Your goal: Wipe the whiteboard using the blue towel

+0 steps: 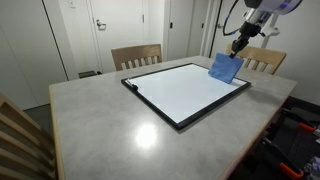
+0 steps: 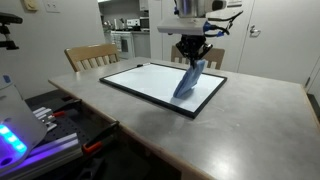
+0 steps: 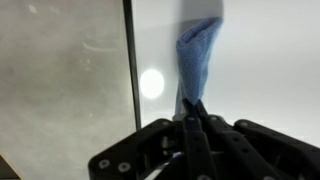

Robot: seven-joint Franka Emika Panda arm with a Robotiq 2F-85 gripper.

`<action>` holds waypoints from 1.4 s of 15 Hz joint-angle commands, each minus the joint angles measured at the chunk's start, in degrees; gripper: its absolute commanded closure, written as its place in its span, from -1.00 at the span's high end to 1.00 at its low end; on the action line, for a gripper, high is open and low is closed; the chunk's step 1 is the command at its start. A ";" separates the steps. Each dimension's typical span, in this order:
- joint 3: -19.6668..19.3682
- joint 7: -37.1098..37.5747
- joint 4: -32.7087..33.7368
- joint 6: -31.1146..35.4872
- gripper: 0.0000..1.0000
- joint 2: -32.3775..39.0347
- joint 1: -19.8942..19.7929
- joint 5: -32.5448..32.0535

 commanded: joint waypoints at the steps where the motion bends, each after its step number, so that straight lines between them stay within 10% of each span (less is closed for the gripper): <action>1: 2.72 4.02 -4.82 -2.41 -0.99 -9.10 2.90 0.88; 10: -1.65 16.86 -4.10 -2.01 -0.99 -9.71 26.06 0.25; 21: 0.83 31.31 2.82 -1.75 -0.99 1.16 29.70 -12.98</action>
